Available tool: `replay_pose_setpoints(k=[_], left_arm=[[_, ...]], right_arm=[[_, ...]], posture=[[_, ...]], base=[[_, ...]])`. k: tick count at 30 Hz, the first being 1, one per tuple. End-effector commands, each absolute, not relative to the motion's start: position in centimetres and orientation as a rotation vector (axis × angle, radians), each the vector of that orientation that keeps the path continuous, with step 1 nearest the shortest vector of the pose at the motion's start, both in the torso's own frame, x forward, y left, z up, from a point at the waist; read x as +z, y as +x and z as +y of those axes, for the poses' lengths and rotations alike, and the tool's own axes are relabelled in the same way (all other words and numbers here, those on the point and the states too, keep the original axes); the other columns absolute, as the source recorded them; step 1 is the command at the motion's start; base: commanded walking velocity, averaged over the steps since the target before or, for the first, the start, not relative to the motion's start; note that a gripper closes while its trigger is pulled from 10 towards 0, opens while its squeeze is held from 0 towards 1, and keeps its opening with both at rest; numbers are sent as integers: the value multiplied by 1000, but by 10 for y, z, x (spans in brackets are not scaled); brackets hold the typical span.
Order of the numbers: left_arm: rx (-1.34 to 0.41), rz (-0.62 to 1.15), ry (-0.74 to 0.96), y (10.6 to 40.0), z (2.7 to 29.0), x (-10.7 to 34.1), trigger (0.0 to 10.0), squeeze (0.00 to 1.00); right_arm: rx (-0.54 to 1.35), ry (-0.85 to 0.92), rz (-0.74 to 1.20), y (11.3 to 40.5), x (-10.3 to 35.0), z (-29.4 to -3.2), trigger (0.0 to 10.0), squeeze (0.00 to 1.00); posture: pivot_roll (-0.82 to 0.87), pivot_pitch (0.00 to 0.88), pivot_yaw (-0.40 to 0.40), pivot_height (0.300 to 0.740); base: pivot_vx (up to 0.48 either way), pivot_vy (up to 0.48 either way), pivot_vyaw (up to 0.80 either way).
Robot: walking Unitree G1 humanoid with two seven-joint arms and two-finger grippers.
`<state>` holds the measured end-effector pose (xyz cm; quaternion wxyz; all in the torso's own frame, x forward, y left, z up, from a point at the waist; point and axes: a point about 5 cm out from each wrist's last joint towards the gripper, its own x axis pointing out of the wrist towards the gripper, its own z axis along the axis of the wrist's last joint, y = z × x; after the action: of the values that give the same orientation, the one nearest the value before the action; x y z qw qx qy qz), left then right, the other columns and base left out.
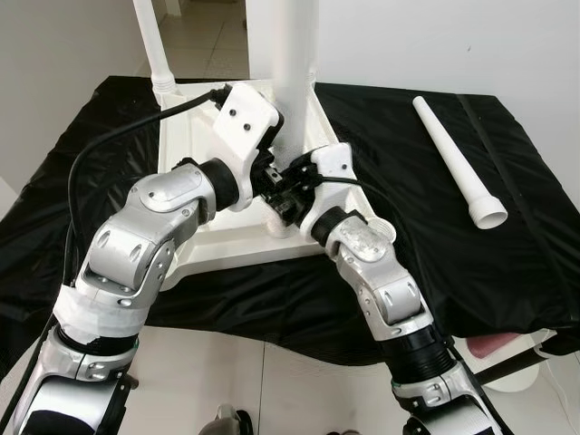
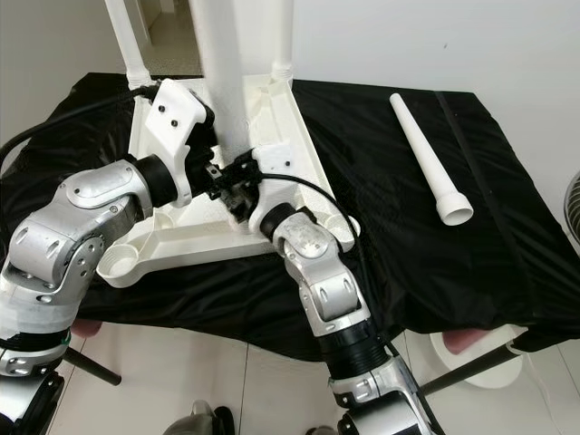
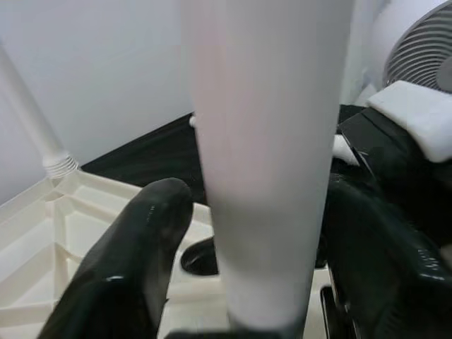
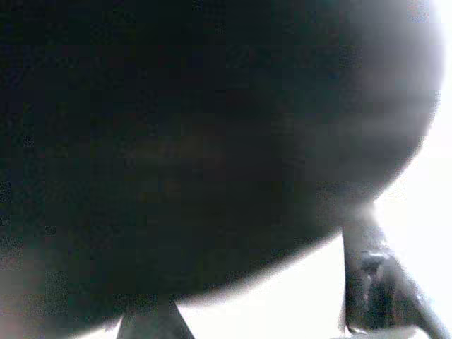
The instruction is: Building children table
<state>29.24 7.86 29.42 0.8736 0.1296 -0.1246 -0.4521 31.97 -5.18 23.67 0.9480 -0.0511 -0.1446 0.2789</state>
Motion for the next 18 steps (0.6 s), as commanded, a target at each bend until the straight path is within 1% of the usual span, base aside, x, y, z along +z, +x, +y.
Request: replay_pose_setpoints(k=[1, 3, 6, 7, 8, 9, 10, 11, 12, 13, 14, 15, 16, 17, 18], left_arm=[[-1116, -281, 260, 281, 80, 299, 10000, 0], [-1116, -281, 260, 281, 80, 299, 10000, 0], [-1127, -317, 125, 277, 105, 315, 10000, 0], [-1097, -334, 93, 280, 116, 319, 10000, 0], [-977, -334, 92, 292, 130, 321, 10000, 0], [-977, -334, 92, 292, 130, 321, 10000, 0], [-868, -326, 112, 303, 140, 319, 10000, 0], [-752, -289, 172, 315, 150, 313, 10000, 0], [-685, -262, 221, 322, 154, 308, 10000, 0], [-685, -262, 221, 322, 154, 308, 10000, 0], [-646, -178, 351, 331, 154, 290, 10000, 0], [-646, -178, 351, 331, 154, 290, 10000, 0], [-678, -62, 512, 335, 148, 261, 10000, 0], [-729, -19, 549, 333, 141, 249, 10000, 0], [-729, -19, 549, 333, 141, 249, 10000, 0]], right_arm=[[534, -89, -287, 322, 237, -58, 0, 0], [534, -89, -287, 322, 237, -58, 0, 0], [461, -75, -299, 324, 240, -80, 0, 0], [436, -74, -308, 324, 243, -89, 3020, 0], [409, -61, -314, 322, 247, -101, 10000, 0], [409, -61, -314, 322, 247, -101, 10000, 0], [390, -52, -318, 321, 251, -110, 10000, 0], [381, -49, -322, 319, 252, -118, 10000, 0], [380, -47, -323, 318, 253, -122, 10000, 0], [380, -47, -323, 318, 253, -122, 10000, 0], [356, -31, -305, 319, 249, -130, 10000, 0], [356, -31, -305, 319, 249, -130, 10000, 0], [341, -1, -282, 320, 244, -141, 10000, 0], [333, -6, -278, 320, 243, -145, 10000, 0], [333, -6, -278, 320, 243, -145, 10000, 0]], posture=[[-4, 101, 31, 740], [-4, 101, 31, 740], [-4, 102, 30, 740], [-3, 103, 30, 740], [-8, 103, 29, 740], [-8, 103, 29, 740], [-8, 103, 29, 740], [-12, 102, 24, 740], [-12, 102, 24, 740], [-12, 102, 24, 740], [-17, 104, 25, 740], [-17, 104, 25, 740], [-23, 103, 27, 740], [-28, 103, 29, 740], [-28, 103, 29, 740]], base=[[0, 0, 0], [0, 0, 0], [0, 0, 0], [0, 0, 0], [0, 0, 0], [0, 0, 0], [0, 0, 0], [0, 0, 0], [0, 0, 0], [0, 0, 0], [0, 0, 0], [0, 0, 0], [0, 0, 0], [0, 0, 0], [0, 0, 0]])
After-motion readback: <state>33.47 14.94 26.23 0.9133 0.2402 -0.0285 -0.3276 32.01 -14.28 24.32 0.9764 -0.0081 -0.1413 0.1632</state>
